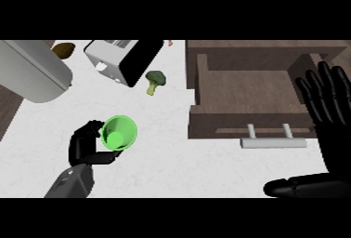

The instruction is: Pick up the cup, place it into the drawer and close the drawer

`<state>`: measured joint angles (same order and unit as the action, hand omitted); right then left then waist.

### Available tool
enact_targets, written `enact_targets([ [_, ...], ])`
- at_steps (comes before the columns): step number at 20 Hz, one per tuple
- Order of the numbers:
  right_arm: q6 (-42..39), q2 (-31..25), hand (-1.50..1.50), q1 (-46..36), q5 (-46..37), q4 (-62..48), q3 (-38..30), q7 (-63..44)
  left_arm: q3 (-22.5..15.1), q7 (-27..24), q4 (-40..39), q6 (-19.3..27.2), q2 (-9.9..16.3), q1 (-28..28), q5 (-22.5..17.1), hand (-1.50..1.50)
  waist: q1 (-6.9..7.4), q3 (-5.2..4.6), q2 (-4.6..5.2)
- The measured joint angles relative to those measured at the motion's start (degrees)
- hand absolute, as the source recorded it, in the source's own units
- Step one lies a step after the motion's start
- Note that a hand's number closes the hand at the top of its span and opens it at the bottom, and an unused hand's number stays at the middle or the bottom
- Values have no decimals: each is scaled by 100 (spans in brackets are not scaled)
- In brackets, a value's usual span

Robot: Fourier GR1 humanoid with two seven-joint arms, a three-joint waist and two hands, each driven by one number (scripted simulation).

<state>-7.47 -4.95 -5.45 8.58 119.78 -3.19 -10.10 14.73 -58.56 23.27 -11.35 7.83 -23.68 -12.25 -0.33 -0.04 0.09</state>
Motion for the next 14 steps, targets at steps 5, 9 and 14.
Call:
enact_targets([
  [5,-3,-26,-150,17,86,89,-54,-107,-92,82,605,-60,-10,206,-74,150,37,4,-15],
  [9,34,-2,-150,68,33,157,-13,-152,-255,318,1306,-243,4,340,-163,150,65,7,-30],
  [14,25,-10,-150,89,53,63,-91,-94,-660,977,2485,-244,-131,409,-159,150,89,11,-39],
])
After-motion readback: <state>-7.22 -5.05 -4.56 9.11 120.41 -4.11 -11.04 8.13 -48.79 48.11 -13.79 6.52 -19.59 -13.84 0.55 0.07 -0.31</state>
